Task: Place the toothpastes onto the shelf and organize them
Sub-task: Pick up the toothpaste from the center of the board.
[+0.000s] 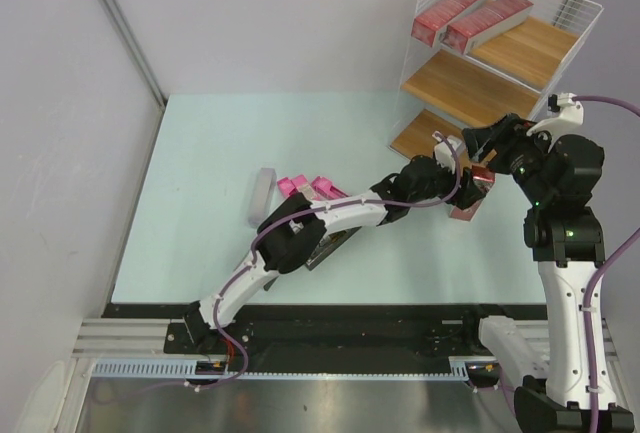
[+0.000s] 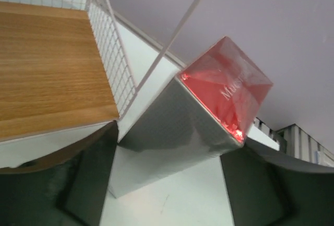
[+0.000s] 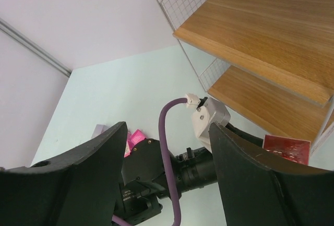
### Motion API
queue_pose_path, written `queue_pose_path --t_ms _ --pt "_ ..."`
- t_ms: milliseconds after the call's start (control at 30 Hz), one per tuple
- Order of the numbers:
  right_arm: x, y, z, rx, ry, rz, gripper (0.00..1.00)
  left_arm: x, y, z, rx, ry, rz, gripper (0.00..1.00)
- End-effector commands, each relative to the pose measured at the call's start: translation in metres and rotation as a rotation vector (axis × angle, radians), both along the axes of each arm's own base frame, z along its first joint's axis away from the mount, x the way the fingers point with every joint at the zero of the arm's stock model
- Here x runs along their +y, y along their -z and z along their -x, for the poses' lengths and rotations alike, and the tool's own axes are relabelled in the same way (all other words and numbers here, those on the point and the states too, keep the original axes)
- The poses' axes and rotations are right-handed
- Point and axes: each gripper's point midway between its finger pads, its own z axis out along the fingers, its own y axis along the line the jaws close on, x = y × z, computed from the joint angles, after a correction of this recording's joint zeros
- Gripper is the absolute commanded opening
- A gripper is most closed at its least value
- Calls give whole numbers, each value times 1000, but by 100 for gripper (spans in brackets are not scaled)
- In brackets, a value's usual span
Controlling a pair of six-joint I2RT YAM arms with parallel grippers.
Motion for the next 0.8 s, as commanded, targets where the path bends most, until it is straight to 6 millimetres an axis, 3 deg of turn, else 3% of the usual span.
queue_pose_path --t_ms 0,67,133,200,400,533,667,733,767 --pt "0 -7 2 -27 -6 7 70 -6 -45 4 -74 19 143 67" --pt "-1 -6 2 -25 -3 7 70 -4 -42 8 -70 36 151 56" --pt "-1 -6 3 -24 0 9 70 -1 -53 10 -79 42 183 38" --pt "-1 -5 3 -21 -1 11 70 5 -51 9 -41 36 199 21" --pt "2 -5 5 -26 -24 23 70 41 -76 -4 55 72 266 19" --pt "18 -7 7 -45 -124 27 71 93 -108 -20 39 64 299 21" --pt "42 -6 8 -55 -278 39 75 147 -146 -13 -24 101 236 22" --pt "58 -5 13 -68 -390 42 79 171 -159 -21 -65 95 194 21" --pt "64 0 12 -59 -433 41 81 179 -159 -16 -47 125 159 21"
